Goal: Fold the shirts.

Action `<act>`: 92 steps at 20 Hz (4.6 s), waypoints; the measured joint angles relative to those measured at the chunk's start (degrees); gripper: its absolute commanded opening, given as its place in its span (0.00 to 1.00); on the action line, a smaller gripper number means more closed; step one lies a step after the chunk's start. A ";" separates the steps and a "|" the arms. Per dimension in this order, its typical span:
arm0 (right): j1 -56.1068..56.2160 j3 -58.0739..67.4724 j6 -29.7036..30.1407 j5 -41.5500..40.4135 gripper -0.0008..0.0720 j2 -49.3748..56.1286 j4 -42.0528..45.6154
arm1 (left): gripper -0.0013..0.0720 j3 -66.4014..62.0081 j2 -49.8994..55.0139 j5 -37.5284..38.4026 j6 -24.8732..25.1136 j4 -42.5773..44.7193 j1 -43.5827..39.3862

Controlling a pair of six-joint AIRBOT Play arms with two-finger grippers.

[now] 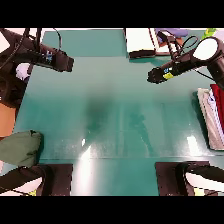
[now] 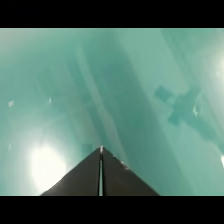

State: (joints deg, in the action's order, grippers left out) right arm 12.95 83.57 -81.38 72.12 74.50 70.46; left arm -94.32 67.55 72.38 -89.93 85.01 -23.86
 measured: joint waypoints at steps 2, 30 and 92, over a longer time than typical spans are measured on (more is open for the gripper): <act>0.00 0.00 0.00 0.00 0.04 0.00 0.00 | 0.07 0.00 0.00 -2.12 0.00 0.31 0.28; 0.02 0.00 0.02 0.46 0.04 0.02 0.02 | 0.07 60.26 -26.40 11.21 -0.22 13.31 40.35; -5.11 2.12 -6.12 11.45 0.04 -7.56 0.20 | 0.07 1.66 25.05 3.21 2.97 8.37 1.46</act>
State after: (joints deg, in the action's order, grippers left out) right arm 7.84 85.69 -87.50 83.57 66.94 70.65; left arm -92.66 92.60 75.59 -86.96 93.38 -22.39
